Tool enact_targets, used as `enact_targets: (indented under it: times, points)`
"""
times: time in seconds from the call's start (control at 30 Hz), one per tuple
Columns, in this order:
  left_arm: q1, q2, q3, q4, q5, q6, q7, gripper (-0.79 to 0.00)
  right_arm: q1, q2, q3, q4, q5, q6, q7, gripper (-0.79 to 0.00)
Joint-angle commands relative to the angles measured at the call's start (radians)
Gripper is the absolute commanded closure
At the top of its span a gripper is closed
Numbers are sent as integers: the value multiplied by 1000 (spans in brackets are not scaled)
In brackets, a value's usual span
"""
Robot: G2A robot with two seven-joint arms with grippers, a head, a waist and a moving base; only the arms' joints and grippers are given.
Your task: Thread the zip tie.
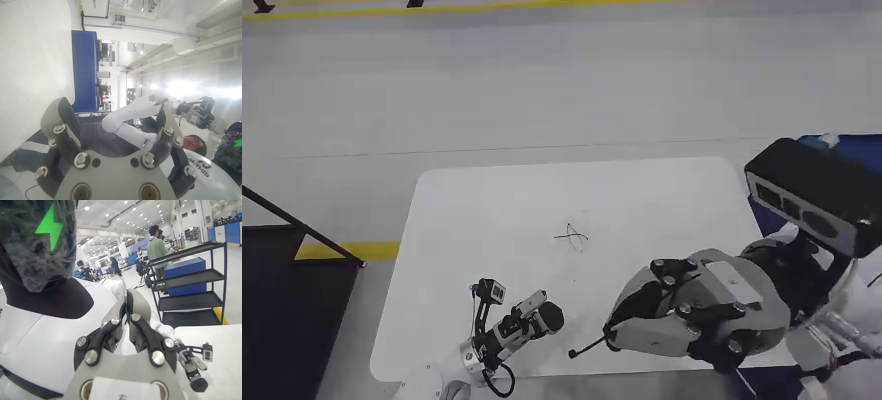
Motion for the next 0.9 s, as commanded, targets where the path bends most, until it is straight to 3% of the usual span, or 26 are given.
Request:
enact_targets:
  times: [0.0,0.1,0.33,0.47,0.67,0.87]
  points:
    - [0,0,0,0,0,0,0,-785,-25,6,5,60,-23,145,-8,0]
    - [0,0,0,0,0,0,0,-785,-60,17,39,161,-35,292,17,0]
    - [0,0,0,0,0,0,0,-785,-150,49,171,528,-134,343,146,0]
    - [0,0,0,0,0,0,0,-785,-156,59,184,694,-124,349,234,0]
    - [0,0,0,0,0,0,0,-785,-114,46,84,790,11,328,302,0]
    - [0,0,0,0,0,0,0,-785,-110,45,78,795,13,325,300,0]
